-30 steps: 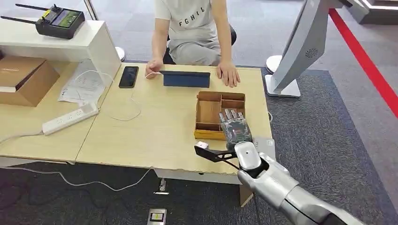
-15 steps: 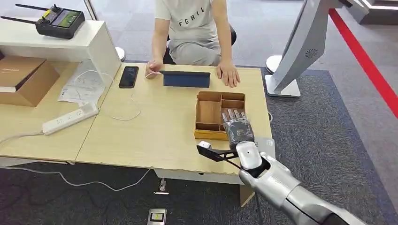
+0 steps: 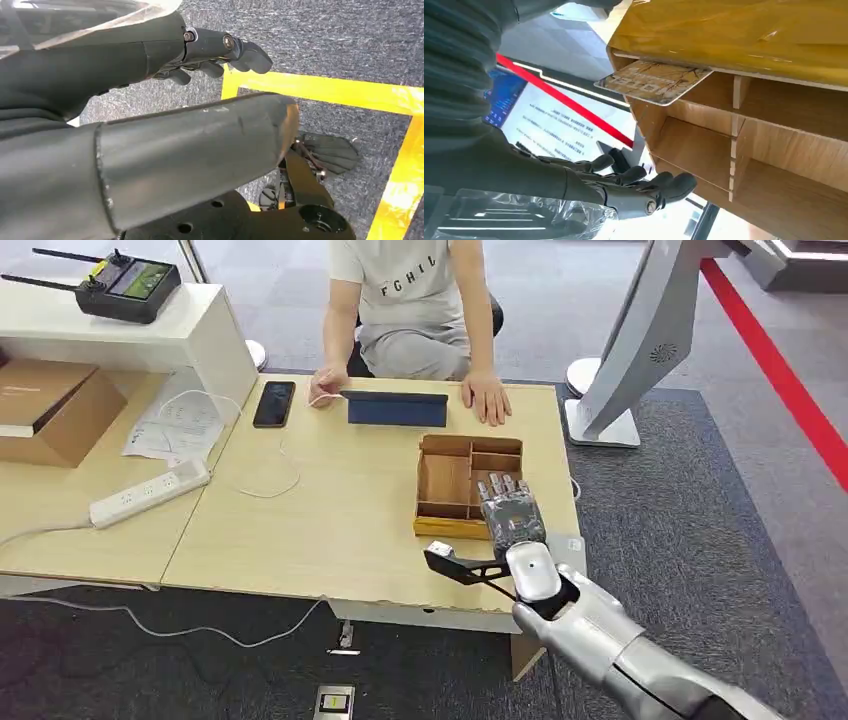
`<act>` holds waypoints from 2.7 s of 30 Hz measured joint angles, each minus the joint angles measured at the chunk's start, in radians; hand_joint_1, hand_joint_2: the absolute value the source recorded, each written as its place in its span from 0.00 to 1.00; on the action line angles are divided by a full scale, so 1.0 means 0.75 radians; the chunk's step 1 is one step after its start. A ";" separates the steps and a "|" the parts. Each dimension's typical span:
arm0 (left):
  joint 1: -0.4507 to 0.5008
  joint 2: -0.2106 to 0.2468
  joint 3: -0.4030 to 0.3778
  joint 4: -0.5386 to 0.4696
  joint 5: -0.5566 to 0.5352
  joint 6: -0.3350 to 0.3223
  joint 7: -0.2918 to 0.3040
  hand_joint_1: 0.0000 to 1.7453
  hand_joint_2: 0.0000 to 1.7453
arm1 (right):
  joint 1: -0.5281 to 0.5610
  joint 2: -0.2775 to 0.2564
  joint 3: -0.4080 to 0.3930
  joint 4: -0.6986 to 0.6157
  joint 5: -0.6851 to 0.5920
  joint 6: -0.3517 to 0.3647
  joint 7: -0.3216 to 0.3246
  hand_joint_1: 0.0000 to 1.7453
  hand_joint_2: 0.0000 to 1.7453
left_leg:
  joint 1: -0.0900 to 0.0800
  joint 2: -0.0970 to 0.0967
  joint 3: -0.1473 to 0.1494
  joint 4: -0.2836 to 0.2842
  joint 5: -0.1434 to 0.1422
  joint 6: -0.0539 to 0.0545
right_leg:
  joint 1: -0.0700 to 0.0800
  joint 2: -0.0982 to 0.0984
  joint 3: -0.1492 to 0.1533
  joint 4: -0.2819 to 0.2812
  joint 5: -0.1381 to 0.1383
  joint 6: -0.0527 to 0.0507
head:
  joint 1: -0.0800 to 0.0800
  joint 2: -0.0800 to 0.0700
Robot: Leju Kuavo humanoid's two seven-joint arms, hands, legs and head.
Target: Pass the card to the sensor for recognition and then transmit it.
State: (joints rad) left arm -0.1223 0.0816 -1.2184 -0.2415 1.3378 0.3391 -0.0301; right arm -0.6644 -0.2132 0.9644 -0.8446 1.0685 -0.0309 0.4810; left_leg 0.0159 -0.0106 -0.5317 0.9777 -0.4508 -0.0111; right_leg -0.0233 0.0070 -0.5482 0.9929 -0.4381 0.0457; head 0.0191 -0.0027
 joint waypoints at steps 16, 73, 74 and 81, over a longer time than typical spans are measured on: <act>0.000 0.001 0.000 0.000 0.001 -0.001 -0.007 0.00 0.00 | 0.004 -0.014 -0.006 -0.032 0.000 0.004 0.001 1.00 1.00 | 0.000 0.000 0.000 0.000 0.000 0.000 | 0.000 0.000 0.000 0.000 0.000 0.000 | 0.000 0.000; 0.000 0.028 -0.003 -0.001 -0.060 -0.081 -0.073 0.00 0.00 | 0.050 -0.053 -0.040 0.006 -0.089 -0.122 -0.054 1.00 1.00 | 0.000 0.000 0.001 0.000 0.000 0.000 | 0.000 0.000 0.000 0.000 0.000 0.000 | 0.000 0.000; 0.000 0.029 -0.003 -0.001 -0.061 -0.082 -0.074 0.00 0.00 | 0.051 -0.054 -0.040 0.008 -0.088 -0.126 -0.056 1.00 1.00 | 0.000 0.000 0.001 0.000 0.000 0.000 | 0.000 0.000 0.000 0.000 0.000 0.000 | -0.001 0.000; 0.000 0.031 -0.004 -0.001 -0.064 -0.085 -0.075 0.00 0.00 | 0.052 -0.057 -0.041 0.016 -0.089 -0.133 -0.059 1.00 1.00 | 0.000 0.000 0.001 0.000 0.000 0.000 | 0.000 0.000 0.001 0.000 0.000 0.000 | 0.000 0.000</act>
State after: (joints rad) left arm -0.1221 0.1045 -1.2211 -0.2419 1.2898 0.2750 -0.0862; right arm -0.6251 -0.2560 0.9339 -0.8324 1.0021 -0.1305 0.4372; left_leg 0.0159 -0.0105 -0.5312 0.9777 -0.4508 -0.0111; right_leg -0.0233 0.0070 -0.5478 0.9928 -0.4381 0.0457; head 0.0191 -0.0027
